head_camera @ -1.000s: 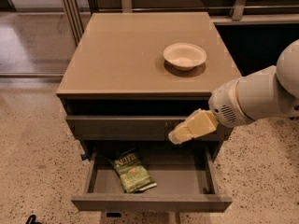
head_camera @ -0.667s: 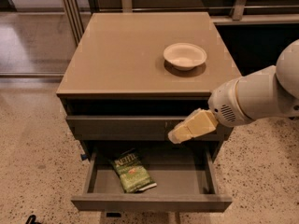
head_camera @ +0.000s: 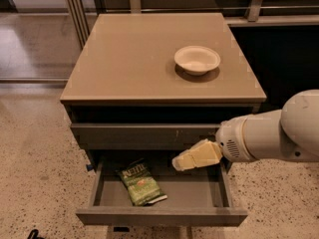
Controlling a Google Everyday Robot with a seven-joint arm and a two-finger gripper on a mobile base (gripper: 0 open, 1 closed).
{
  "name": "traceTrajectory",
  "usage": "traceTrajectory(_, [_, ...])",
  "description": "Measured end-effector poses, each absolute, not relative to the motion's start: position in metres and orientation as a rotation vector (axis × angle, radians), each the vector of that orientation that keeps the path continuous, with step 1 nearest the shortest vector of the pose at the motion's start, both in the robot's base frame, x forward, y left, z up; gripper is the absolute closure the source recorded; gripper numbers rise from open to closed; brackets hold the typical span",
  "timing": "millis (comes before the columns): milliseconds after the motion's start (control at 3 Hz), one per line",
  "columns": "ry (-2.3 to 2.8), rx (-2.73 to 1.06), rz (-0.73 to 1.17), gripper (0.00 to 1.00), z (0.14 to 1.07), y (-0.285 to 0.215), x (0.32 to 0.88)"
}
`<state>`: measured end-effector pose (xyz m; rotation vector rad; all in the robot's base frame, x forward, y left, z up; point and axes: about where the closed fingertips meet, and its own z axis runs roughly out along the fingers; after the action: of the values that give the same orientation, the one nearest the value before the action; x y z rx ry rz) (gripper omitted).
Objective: Pick green jalapeno chip bag from middle drawer and place on counter
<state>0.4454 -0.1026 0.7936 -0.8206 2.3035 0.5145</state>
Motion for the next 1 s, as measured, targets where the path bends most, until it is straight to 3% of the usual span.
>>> traceTrajectory(1000, [2.382,-0.779,0.427,0.00,0.706,-0.079,0.448])
